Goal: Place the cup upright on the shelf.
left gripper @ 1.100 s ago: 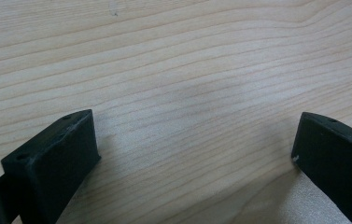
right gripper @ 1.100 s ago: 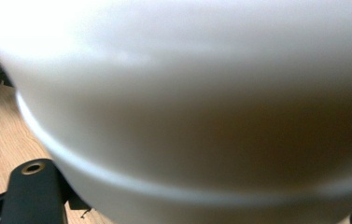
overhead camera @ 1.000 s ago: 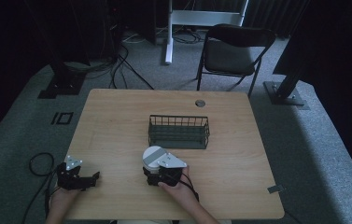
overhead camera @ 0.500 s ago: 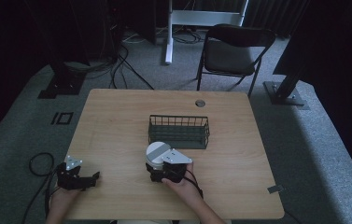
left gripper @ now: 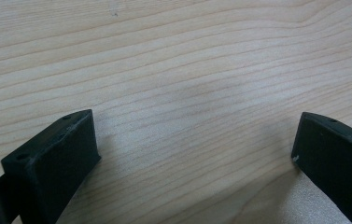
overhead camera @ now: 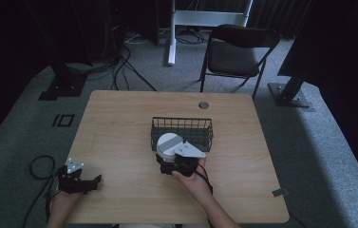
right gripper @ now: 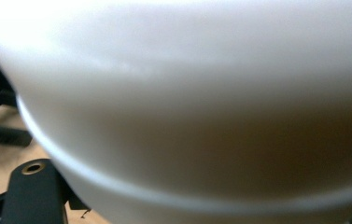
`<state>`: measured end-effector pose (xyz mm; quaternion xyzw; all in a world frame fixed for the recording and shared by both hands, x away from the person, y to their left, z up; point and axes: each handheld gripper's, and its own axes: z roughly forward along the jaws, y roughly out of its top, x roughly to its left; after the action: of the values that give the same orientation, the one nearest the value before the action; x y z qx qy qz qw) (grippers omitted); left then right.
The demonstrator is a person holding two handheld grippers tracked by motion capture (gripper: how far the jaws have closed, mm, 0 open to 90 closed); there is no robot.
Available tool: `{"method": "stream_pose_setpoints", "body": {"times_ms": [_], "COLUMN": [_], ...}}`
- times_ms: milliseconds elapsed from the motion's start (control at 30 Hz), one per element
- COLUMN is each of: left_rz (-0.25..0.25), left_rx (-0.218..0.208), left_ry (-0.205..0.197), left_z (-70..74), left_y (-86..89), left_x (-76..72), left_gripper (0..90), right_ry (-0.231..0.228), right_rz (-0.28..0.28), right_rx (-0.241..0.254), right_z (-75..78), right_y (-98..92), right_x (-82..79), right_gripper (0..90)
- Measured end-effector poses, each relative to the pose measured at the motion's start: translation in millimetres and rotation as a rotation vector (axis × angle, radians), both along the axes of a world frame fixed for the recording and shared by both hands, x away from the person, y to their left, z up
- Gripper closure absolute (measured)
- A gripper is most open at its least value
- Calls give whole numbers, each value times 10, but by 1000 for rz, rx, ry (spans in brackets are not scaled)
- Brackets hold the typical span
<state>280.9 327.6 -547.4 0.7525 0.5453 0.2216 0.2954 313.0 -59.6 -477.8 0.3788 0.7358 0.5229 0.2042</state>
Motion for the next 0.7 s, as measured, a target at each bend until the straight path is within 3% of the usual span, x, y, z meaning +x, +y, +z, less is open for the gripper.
{"method": "stream_pose_setpoints", "body": {"times_ms": [567, 700], "left_rz": [0, 0], "left_rx": [0, 1], "left_ry": [-1, -1], "left_z": [0, 0], "left_y": [0, 0], "left_x": [1, 1], "left_gripper": [6, 6], "right_ry": [-66, -75], "right_rz": [-161, -205], "right_rx": [44, 31], "right_z": [384, 451], "right_y": [-344, -397], "right_x": [408, 543], "right_gripper": [179, 179]}}
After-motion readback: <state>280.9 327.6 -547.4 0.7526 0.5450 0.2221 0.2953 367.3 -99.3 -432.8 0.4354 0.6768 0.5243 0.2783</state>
